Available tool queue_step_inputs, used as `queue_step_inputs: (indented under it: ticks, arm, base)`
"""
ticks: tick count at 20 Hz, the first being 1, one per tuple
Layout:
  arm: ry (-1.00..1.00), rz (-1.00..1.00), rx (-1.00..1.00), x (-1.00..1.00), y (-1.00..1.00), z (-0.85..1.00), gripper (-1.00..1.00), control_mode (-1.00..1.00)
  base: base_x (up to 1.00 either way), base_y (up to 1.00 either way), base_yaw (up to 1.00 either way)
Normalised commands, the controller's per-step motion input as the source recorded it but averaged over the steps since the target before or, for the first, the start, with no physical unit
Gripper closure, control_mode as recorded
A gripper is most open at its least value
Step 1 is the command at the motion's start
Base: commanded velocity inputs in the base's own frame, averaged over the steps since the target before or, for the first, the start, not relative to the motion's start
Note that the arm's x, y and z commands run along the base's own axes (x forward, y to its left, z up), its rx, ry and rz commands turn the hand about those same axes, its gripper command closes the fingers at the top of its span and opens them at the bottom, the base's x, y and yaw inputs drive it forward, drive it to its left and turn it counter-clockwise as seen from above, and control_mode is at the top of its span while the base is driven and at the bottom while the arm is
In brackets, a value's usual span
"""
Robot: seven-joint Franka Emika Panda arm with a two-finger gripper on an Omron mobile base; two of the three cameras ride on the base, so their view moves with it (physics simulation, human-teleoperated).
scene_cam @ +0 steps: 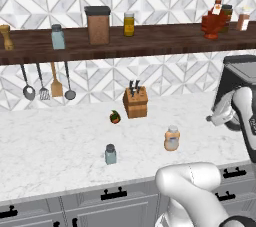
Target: Put the shaker and condiment bottle from the counter next to their counterparts in the cabinet.
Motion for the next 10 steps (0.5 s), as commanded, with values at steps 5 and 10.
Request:
queue_step_inputs:
  ticks: [5, 10]
  arm:
    - [-0.18, 0.40, 0.04, -0.07, 0.02, -0.54, -1.00, -1.00]
    - [-0.12, 0.24, 0.05, 0.00, 0.00, -0.44, -1.00, -1.00]
  base:
    - [0.00, 0.00, 0.00]
    - [0.00, 0.00, 0.00]
